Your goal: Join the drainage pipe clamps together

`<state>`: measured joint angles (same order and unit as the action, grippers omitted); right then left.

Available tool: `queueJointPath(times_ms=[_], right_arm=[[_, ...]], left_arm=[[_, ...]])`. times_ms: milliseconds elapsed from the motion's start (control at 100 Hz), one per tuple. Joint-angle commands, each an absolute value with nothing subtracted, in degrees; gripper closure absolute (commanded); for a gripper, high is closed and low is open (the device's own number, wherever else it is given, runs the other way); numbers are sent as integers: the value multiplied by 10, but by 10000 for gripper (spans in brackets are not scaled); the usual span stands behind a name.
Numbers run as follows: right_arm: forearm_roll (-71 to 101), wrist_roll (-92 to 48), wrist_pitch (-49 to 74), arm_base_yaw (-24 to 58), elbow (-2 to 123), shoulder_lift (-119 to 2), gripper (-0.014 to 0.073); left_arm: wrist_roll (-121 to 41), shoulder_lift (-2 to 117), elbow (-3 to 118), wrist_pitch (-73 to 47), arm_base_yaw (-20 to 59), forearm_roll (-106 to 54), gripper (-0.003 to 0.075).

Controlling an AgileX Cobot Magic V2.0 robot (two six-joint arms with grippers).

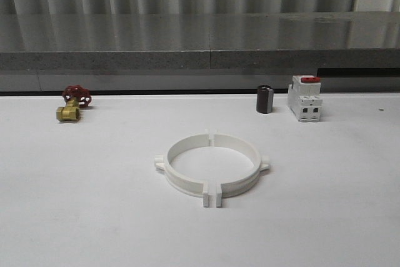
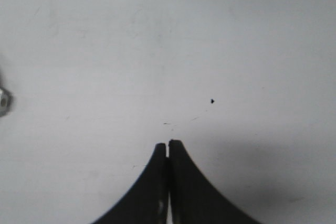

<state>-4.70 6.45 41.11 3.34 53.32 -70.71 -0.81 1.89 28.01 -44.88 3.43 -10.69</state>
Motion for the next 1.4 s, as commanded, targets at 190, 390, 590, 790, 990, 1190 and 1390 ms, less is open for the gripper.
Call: queueJointPath(times_ms=[190, 390, 590, 790, 990, 1190, 1390], right_arm=[[-54, 70, 317, -14, 444, -546, 660], [-52, 72, 272, -25, 366, -427, 660], [-52, 72, 210, -25, 295, -300, 660], [-52, 72, 177, -25, 227, -170, 660], [-52, 71, 58, -25, 132, -71, 660], [-52, 71, -30, -25, 22, 17, 660], [-38, 71, -4, -23, -8, 19, 660]], left_arm=[[-5, 27, 293, -405, 34, -113, 740], [-5, 27, 293, -405, 34, -113, 740], [-5, 27, 293, -405, 34, -113, 740], [-5, 27, 293, -405, 34, -113, 740], [-5, 27, 293, -405, 34, -113, 740], [-5, 27, 293, -405, 34, -113, 740], [-5, 27, 293, -406, 34, -113, 740]])
